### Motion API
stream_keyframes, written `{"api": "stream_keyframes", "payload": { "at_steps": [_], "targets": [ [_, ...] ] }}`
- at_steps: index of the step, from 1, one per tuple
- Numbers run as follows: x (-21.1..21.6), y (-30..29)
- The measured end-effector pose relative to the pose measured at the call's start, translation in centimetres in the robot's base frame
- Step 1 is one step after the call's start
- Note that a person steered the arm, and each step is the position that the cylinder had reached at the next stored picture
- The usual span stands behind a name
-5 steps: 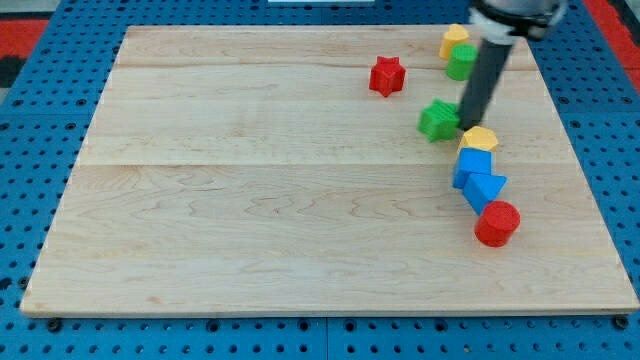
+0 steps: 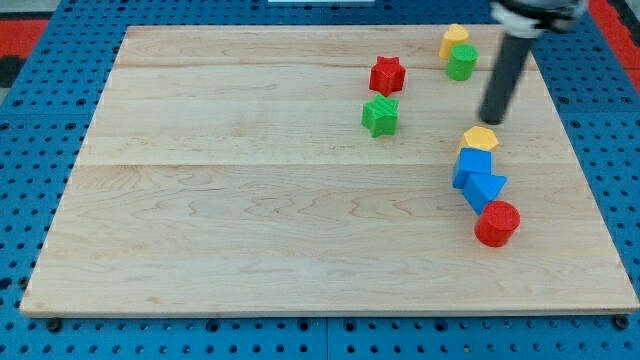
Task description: Push the green circle above the red star
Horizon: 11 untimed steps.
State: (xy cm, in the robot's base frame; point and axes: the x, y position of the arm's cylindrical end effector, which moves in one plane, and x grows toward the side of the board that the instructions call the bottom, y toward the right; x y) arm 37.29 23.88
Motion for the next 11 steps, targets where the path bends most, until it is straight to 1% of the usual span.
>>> {"api": "stream_keyframes", "payload": {
  "at_steps": [1, 2, 4, 5, 6, 7, 8, 9, 10, 11],
  "targets": [
    [-2.9, 4.6],
    [-9.8, 4.6],
    [-10.6, -5.3],
    [-11.4, -8.4],
    [-8.2, -7.4],
    [-10.3, -9.9],
    [-13.3, -12.9],
    [-10.7, -12.0],
    [-9.5, -9.9],
    [-8.6, -12.9]
  ]
}}
